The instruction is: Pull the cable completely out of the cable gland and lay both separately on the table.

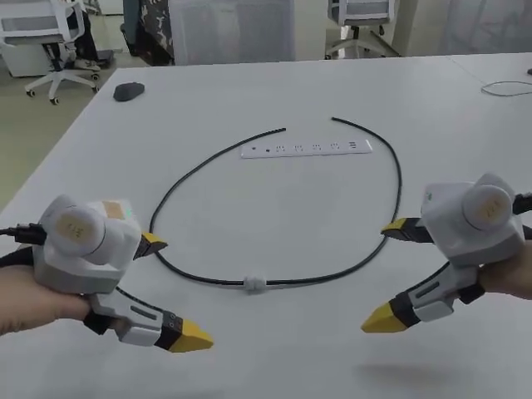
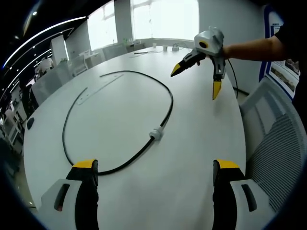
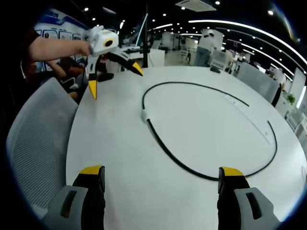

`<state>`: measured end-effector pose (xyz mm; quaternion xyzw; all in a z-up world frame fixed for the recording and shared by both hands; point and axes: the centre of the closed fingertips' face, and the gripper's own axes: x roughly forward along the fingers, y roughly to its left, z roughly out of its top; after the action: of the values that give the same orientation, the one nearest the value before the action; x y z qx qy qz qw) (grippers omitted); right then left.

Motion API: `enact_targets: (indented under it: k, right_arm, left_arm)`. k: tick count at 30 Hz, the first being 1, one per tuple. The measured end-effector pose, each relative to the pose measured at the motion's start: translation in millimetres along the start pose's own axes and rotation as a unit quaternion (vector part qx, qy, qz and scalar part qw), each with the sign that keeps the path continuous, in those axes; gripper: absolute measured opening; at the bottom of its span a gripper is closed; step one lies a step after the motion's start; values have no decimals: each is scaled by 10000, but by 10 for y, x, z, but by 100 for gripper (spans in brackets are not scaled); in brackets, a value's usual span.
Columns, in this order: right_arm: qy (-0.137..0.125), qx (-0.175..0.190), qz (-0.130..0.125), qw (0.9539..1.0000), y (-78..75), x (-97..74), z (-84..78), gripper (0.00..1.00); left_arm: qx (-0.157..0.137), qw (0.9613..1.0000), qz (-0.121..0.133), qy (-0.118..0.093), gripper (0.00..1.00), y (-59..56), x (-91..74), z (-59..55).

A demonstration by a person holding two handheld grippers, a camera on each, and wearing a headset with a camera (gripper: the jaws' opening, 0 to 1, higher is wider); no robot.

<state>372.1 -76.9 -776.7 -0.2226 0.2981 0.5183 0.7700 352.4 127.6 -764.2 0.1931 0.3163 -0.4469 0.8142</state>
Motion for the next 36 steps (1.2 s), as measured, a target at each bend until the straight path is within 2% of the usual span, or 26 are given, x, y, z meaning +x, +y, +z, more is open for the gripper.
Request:
enact_targets:
  k: [3, 5, 8, 10, 19, 24, 28, 29, 30, 36]
  right_arm:
    - [-10, -39, -12, 10000, -22, 10, 11, 100]
    - [-28, -97, -65, 9999, -46, 15, 19, 100]
    - [-78, -27, -30, 10000, -53, 29, 36, 100]
    - [-110, -35, -19, 9999, -59, 40, 53, 100]
    - [-123, 12, 55, 9999, -76, 119, 80, 99]
    - [-147, -37, 68, 9999, -66, 136, 114, 100]
    - [-152, -38, 75, 9998, -62, 134, 124, 99]
    - [-153, -35, 76, 9998, -61, 135, 126, 99]
    - [-162, -29, 80, 9998, -60, 137, 131, 99]
    - [-172, -23, 133, 9998, -33, 170, 152, 99]
  left_arm:
    - [-10, 10000, 10, 27, 100, 9, 5, -20]
    - [16, 9999, 43, 126, 100, 31, 13, -73]
    - [-111, 9999, -50, 63, 100, 13, 21, -78]
    - [-103, 9999, -12, 59, 100, 35, 28, -81]
    - [110, 9999, -9, -123, 100, 52, 66, 53]
    - [169, 9998, -1, -109, 100, 67, 75, 57]
    - [94, 9999, -75, -88, 100, 45, 75, 38]
    - [195, 9998, -39, -32, 100, 57, 75, 16]
    - [461, 9989, 60, 50, 100, 102, 71, -7]
    - [274, 9996, 64, -48, 100, 127, 64, 20]
